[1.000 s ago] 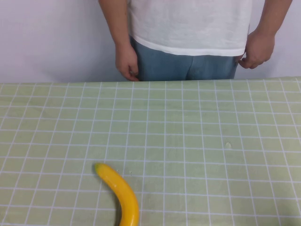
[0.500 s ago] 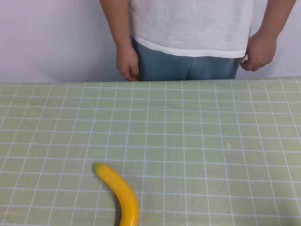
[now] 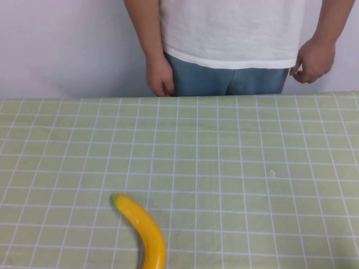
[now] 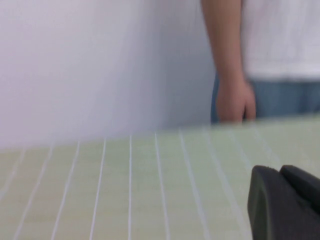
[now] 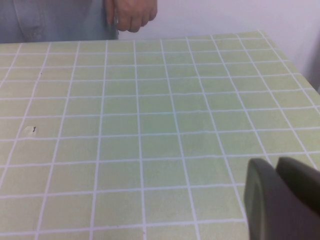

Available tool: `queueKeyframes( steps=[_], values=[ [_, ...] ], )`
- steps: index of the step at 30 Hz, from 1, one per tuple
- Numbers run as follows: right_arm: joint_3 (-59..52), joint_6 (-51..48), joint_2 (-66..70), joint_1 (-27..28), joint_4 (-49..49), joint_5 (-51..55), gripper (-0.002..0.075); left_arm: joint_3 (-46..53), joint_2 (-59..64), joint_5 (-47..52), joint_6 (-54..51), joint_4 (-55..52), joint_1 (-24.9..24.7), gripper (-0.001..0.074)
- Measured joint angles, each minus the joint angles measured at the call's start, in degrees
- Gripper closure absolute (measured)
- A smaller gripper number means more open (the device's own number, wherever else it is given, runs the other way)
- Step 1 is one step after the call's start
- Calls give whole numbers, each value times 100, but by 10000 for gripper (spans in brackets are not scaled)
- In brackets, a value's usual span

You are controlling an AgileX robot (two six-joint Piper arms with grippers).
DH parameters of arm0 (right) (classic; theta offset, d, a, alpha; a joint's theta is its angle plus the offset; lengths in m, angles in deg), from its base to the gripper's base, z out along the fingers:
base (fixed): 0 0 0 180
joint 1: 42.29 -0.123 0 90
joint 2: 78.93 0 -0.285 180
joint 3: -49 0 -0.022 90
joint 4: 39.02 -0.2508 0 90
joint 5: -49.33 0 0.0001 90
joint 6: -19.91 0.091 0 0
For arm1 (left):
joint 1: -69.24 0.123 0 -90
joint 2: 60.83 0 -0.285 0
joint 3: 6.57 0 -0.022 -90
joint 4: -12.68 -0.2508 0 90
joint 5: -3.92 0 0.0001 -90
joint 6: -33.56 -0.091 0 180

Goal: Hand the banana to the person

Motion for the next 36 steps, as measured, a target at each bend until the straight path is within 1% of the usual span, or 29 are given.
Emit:
queueKeyframes(
  steps=[2,4,7,12,14,16,18,21,24,25,28,31,32,36],
  values=[
    [0,0,0,0,0,0,733,0,0,-615,142,11,0,734],
    [0,0,0,0,0,0,733,0,0,-1382,497,34,0,734],
    [0,0,0,0,0,0,732,0,0,-2944,1183,45,0,734],
    [0,0,0,0,0,0,733,0,0,-5363,1113,45,0,734],
    [0,0,0,0,0,0,733,-41,0,-5801,1079,45,0,734],
    [0,0,0,0,0,0,732,-314,0,-5783,1008,31,0,734],
    [0,0,0,0,0,0,732,-815,0,-5482,874,-56,0,734],
    [0,0,0,0,0,0,732,-1716,0,-4514,791,-136,0,734],
    [0,0,0,0,0,0,732,-2678,63,-2968,808,-25,0,734],
    [0,0,0,0,0,0,732,-3031,159,-2140,818,82,0,734],
    [0,0,0,0,0,0,733,-3850,630,-239,830,233,0,734],
    [0,0,0,0,0,0,732,-4271,1175,1209,820,232,0,734],
    [0,0,0,0,0,0,732,-4299,1302,1533,820,232,0,734],
    [0,0,0,0,0,0,732,-4299,1738,2167,943,375,0,734]
  ],
)
